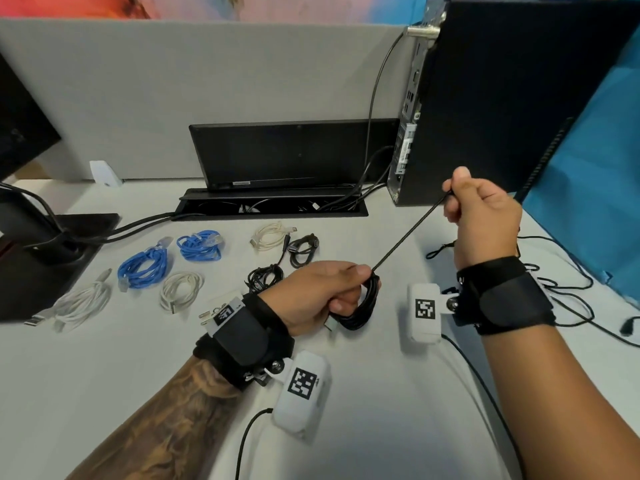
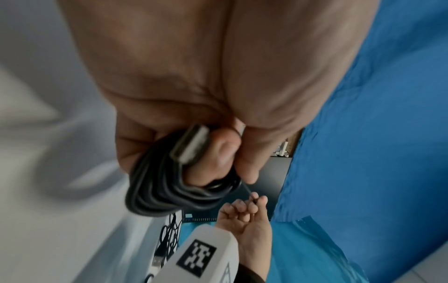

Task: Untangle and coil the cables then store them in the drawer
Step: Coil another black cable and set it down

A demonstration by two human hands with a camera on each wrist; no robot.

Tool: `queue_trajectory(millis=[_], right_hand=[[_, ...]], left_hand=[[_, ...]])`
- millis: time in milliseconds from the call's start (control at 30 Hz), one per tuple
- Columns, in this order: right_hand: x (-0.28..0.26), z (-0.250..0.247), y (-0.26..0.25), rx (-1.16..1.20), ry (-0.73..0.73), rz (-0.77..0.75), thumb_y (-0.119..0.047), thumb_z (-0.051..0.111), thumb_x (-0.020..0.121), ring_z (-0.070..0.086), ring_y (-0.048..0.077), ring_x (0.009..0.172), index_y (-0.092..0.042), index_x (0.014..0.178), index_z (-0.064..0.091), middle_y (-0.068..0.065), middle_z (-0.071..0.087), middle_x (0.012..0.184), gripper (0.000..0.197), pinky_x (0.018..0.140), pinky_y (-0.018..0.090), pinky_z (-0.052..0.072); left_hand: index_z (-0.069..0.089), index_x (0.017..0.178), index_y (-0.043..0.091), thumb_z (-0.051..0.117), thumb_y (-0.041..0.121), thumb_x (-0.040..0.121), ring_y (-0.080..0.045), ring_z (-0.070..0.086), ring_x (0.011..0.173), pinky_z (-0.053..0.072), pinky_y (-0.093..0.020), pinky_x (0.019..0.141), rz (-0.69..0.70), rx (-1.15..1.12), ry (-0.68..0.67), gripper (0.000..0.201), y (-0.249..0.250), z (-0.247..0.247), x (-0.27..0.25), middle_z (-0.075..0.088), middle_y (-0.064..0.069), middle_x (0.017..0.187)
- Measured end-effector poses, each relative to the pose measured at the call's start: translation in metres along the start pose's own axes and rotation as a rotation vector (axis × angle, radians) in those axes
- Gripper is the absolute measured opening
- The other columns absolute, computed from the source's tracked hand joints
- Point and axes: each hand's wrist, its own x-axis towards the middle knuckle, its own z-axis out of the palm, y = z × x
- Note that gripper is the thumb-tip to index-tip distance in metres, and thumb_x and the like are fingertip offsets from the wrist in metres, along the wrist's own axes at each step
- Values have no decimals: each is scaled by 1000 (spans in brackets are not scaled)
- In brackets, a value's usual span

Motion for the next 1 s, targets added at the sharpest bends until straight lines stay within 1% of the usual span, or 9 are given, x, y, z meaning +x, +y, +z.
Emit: queue_trajectory(millis=[100,200,300,400,467,633,800,900,1000], right_hand=[[-3,1,3,130,-93,72,-31,62,101,50,6,63,-22,80,71,-4,57,69,25,66,22,46],[-12,5,3,42,-352,131,-24,63,100,61,9,73,-22,92,72,-3,65,76,12,67,25,50],[-30,17,1,-83,-629,167,-14,63,99,69,14,78,-19,107,71,1,74,80,12,72,31,55],[-48,32,4,-145,-795,191,-11,65,97,70,14,89,-16,104,73,4,77,95,12,80,31,55],[-55,38,8,-97,-789,245,-10,67,95,68,14,89,-15,101,74,4,75,94,10,76,31,53],[-62,46,8,23,-710,340,-11,66,96,65,16,69,-16,111,64,4,73,78,15,58,25,48],[-66,48,2,-45,-649,203,-10,60,101,56,13,56,-20,116,56,7,75,79,19,51,23,42],[-71,51,1,-52,-647,181,-9,57,102,51,13,53,-16,118,55,5,73,74,18,50,24,39],[-74,52,-2,-22,-691,182,-17,55,104,52,13,58,-22,122,61,-4,64,70,19,56,29,40]], left_hand=[[50,109,-20,55,32,94,-4,28,45,22,-15,51,91,37,130,55,3,-9,-3,29,10,55],[57,107,-9,56,33,97,-3,28,47,29,-12,52,204,-40,230,43,5,-21,-5,28,9,58],[57,108,-5,52,34,94,-3,27,49,30,-12,52,281,-122,232,41,11,-25,-6,26,9,58],[55,102,-6,52,33,98,-5,26,50,27,-17,56,329,-87,228,39,12,-24,-7,25,7,60],[49,99,-1,49,33,98,-6,27,51,28,-19,58,344,-55,216,34,11,-26,-8,26,7,59],[48,107,7,48,35,97,-4,29,50,28,-16,57,325,-51,177,30,12,-32,-10,32,8,60],[50,117,-8,46,29,103,-5,28,52,28,-20,61,279,-9,197,41,15,-31,-13,49,13,63],[55,116,1,39,26,106,-2,29,50,33,-21,64,273,1,200,31,17,-28,-16,70,4,80],[60,111,5,43,30,102,-4,31,53,36,-25,69,297,-42,203,31,15,-26,-15,63,-8,90]])
